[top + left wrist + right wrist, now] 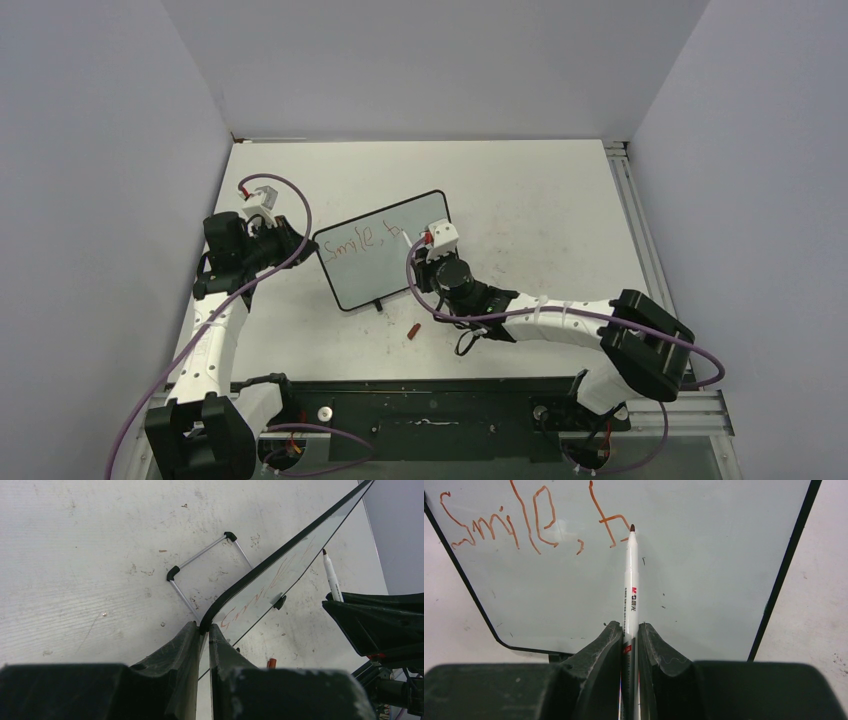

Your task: Write a sentence on the whiteboard

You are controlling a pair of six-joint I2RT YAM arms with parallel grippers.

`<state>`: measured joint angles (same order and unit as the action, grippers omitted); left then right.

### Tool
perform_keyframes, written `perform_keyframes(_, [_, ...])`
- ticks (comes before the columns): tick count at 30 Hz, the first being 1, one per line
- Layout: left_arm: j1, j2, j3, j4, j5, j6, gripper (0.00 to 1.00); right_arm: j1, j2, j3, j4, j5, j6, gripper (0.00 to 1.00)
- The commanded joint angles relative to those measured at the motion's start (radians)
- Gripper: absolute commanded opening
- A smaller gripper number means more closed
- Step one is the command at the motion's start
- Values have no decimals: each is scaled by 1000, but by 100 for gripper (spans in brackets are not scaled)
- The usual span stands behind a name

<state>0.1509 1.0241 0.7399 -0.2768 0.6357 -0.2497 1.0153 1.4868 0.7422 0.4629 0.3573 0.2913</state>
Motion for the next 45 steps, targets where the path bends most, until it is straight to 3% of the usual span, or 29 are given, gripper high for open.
perform_keyframes(1, [-17,10,20,-19,11,10,9,-10,21,32,43,-5,-10,5])
perform_keyframes(25, [-18,10,21,-17,14,10,9,-50,24,28,22,31,2,5])
perform_keyframes(45, [-18,13,21,-18,13,10,9,-60,57,69,51,-38,-37,5])
